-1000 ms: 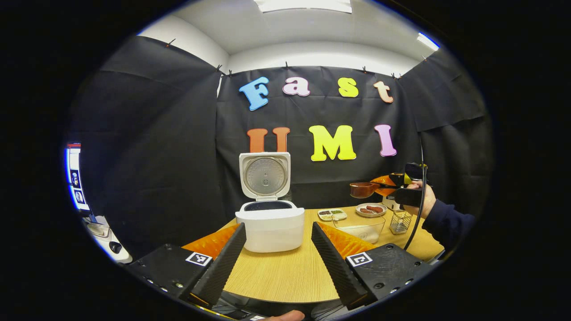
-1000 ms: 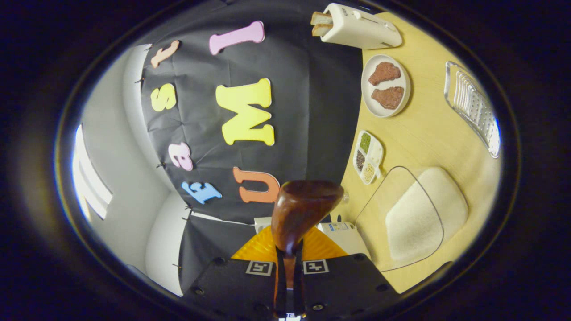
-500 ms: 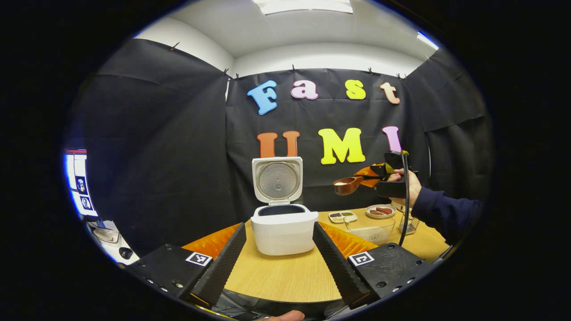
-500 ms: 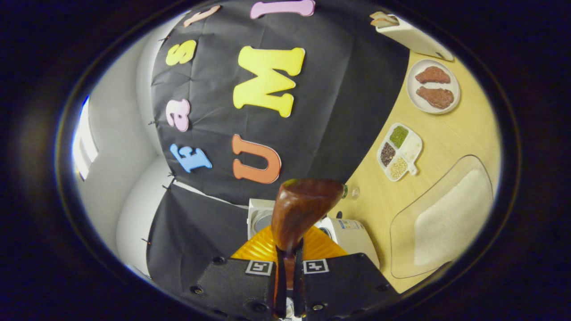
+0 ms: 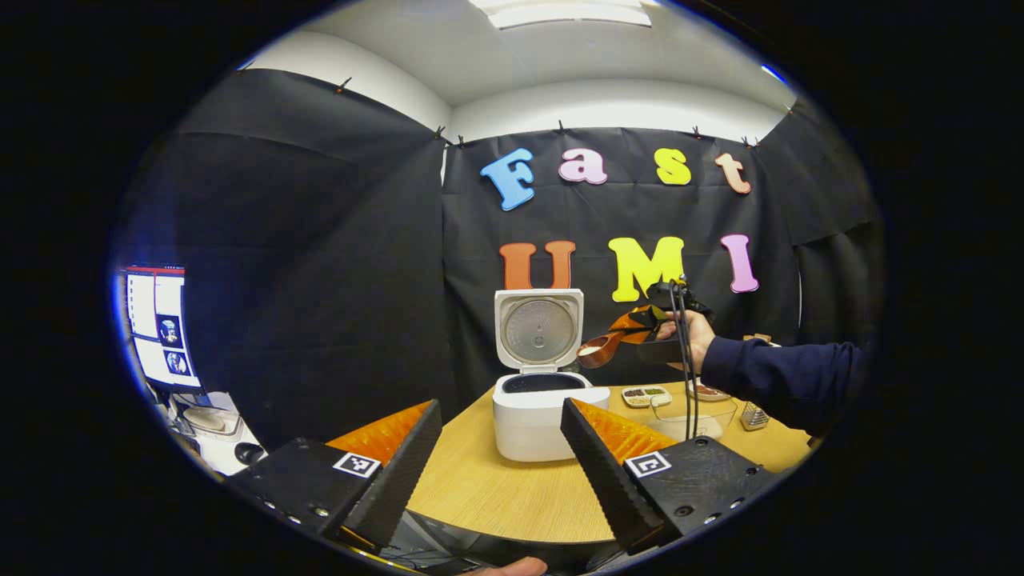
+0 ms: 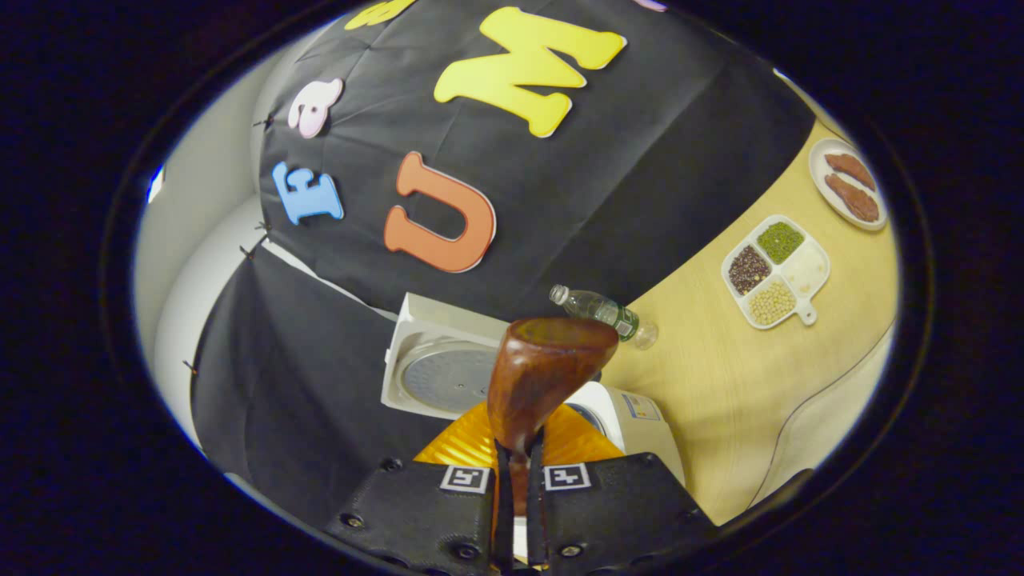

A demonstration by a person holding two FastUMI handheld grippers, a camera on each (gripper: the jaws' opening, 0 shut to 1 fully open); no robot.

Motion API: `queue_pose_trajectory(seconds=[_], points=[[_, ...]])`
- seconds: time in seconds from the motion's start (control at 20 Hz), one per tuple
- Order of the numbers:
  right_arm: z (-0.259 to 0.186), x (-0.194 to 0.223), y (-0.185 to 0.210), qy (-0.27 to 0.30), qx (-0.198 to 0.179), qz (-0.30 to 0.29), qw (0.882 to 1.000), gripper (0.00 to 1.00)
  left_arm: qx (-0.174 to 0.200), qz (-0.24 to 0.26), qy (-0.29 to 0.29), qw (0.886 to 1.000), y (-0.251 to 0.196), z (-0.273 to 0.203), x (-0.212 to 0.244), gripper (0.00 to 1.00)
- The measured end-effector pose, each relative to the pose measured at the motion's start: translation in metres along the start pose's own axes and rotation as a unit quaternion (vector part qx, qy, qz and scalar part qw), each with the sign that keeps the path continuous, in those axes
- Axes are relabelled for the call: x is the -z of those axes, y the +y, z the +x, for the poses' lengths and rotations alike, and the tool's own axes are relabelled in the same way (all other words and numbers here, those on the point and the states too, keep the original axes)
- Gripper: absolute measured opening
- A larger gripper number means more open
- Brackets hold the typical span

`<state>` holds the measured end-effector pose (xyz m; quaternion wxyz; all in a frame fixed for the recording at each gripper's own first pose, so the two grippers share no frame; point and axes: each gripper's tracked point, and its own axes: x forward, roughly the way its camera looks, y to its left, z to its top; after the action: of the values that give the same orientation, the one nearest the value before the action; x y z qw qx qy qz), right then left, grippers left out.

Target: Close the left gripper, press the button to open the rice cooker; take a wooden spoon from the chopstick holder with the right hand, scoop a spoonful of rice and pour it into the rice cooker, then put the wooden spoon back into the chopstick holder.

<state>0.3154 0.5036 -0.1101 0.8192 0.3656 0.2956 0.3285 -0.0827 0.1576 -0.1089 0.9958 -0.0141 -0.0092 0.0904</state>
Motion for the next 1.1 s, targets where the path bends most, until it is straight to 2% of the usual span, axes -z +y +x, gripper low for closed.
queue_pose_trajectory(seconds=[0.15, 0.35, 0.5, 0.65, 0.8, 0.9, 1.05, 1.1], points=[[0.022, 0.011, 0.014, 0.002, 0.017, -0.065, 0.998, 0.11, -0.012, 0.000, -0.003, 1.000, 0.011, -0.002, -0.001, 0.95], [0.041, 0.019, 0.021, -0.007, 0.054, -0.162, 0.985, 0.12, -0.022, -0.002, 0.004, 1.000, 0.019, -0.005, 0.003, 0.95], [0.048, 0.025, 0.026, -0.014, 0.069, -0.226, 0.972, 0.12, -0.031, -0.001, 0.005, 1.000, 0.029, -0.004, 0.002, 0.96], [0.052, 0.033, 0.023, -0.023, 0.098, -0.292, 0.951, 0.12, -0.036, -0.002, 0.003, 0.999, 0.033, -0.003, 0.003, 0.95], [0.056, 0.042, 0.025, -0.024, 0.109, -0.369, 0.923, 0.12, -0.041, -0.004, 0.005, 0.999, 0.037, -0.005, 0.005, 0.96], [0.057, 0.046, 0.031, -0.031, 0.106, -0.430, 0.896, 0.12, -0.043, -0.005, 0.007, 0.999, 0.039, -0.004, 0.008, 0.95], [0.056, 0.060, 0.047, -0.044, 0.104, -0.515, 0.850, 0.12, -0.046, -0.010, 0.012, 0.999, 0.041, -0.002, 0.011, 0.95], [0.056, 0.065, 0.049, -0.046, 0.101, -0.534, 0.838, 0.12, -0.046, -0.011, 0.012, 0.999, 0.040, -0.002, 0.012, 0.96]])
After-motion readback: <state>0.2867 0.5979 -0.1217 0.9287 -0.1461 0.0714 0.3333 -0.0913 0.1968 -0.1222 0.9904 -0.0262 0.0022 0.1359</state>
